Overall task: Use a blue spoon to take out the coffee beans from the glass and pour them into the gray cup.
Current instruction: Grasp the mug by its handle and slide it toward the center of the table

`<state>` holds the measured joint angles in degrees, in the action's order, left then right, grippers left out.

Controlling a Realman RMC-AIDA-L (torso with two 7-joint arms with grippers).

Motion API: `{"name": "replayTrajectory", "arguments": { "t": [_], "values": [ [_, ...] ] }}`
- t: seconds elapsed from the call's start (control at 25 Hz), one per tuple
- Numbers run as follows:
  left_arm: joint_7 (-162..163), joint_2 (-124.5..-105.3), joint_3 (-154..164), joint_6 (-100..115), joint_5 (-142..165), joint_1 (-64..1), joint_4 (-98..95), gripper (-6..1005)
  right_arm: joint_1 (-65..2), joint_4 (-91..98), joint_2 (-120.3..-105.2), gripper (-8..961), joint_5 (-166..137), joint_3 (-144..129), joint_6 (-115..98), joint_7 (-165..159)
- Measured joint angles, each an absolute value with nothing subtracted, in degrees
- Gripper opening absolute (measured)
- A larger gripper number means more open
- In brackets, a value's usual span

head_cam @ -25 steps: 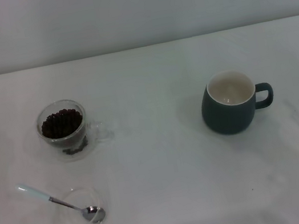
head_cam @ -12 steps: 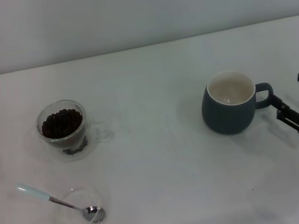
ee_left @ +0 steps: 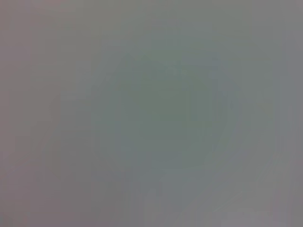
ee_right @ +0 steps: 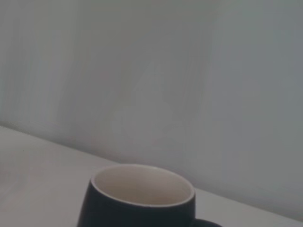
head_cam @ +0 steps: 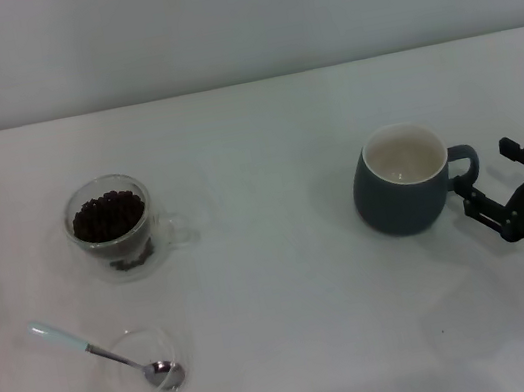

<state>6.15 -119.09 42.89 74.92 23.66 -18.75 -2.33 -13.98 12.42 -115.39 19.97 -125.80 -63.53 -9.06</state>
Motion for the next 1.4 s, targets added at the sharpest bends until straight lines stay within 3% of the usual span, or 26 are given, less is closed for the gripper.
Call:
{"name": "replayTrajectory", "arguments": {
  "t": [0.68, 0.88, 1.4],
  "values": [
    [6.15, -119.26, 43.61, 78.30, 25.16, -18.72, -1.93, 815, -16.98, 12.76, -115.40, 780, 21.24, -125.06, -57.53, -8.61],
    [6.15, -119.26, 43.60, 78.32, 25.20, -18.69, -1.93, 814, -17.05, 13.33, -115.40, 680, 20.95, -125.49, -57.46, -8.57],
    [6.15, -119.19, 43.59, 78.32, 25.23, -18.63, -2.29, 814, -18.52, 13.27, -115.40, 601, 21.19, -125.13, -56.24, -8.52]
  ]
}}
